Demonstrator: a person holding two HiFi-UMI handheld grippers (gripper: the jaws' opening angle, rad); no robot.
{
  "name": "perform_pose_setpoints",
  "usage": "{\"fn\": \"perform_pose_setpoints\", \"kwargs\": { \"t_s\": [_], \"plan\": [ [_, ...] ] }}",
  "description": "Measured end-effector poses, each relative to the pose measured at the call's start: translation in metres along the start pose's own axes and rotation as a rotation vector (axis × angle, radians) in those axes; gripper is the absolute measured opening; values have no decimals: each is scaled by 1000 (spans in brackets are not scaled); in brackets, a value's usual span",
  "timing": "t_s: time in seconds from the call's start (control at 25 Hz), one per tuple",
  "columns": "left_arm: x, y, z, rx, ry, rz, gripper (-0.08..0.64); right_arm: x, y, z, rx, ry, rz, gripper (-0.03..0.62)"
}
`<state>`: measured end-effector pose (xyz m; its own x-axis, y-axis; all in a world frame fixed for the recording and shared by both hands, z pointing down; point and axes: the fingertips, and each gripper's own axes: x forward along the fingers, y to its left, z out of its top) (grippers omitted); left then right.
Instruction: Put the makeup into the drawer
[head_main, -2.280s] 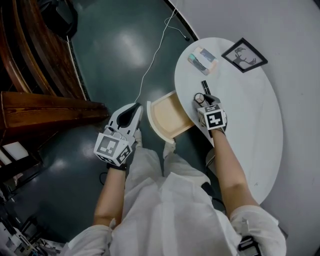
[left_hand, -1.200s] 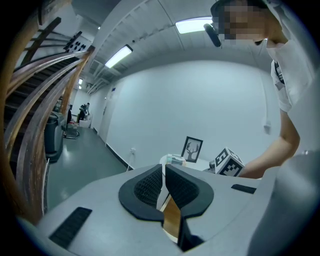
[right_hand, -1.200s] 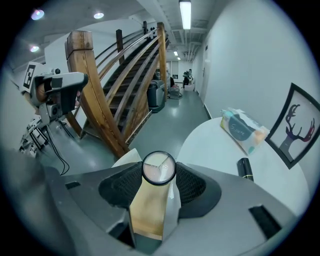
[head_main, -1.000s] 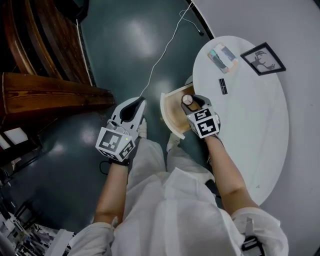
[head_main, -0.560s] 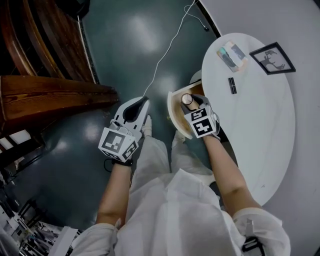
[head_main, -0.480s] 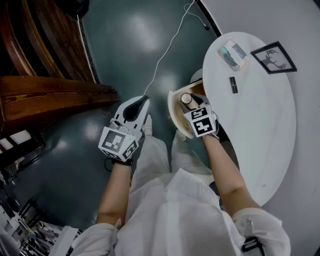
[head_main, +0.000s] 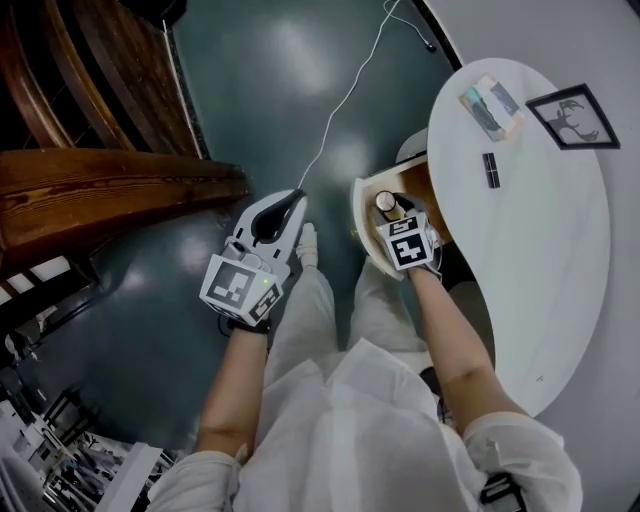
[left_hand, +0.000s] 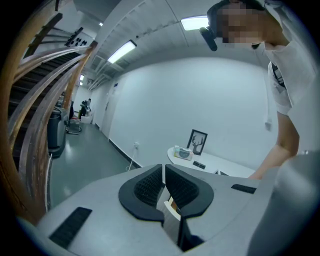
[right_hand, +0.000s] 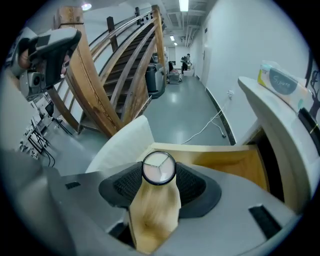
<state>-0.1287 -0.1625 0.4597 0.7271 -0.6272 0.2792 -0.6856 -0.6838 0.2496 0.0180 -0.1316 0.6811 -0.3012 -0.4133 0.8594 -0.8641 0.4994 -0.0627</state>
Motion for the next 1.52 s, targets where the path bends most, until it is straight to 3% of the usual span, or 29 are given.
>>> {"fn": "perform_pose_setpoints", "kwargs": {
  "t_s": [0.76, 1.0, 1.52],
  "plan": [
    [24, 10, -31, 5, 23, -17, 31, 90, -12, -42, -134, 94, 56, 209],
    [28, 13, -34, 7, 24, -16, 31, 102, -12, -47, -208, 119, 65, 209],
    [27, 18, -38, 4, 28, -6, 31, 114, -8, -53, -271, 161, 88, 209]
  ]
}}
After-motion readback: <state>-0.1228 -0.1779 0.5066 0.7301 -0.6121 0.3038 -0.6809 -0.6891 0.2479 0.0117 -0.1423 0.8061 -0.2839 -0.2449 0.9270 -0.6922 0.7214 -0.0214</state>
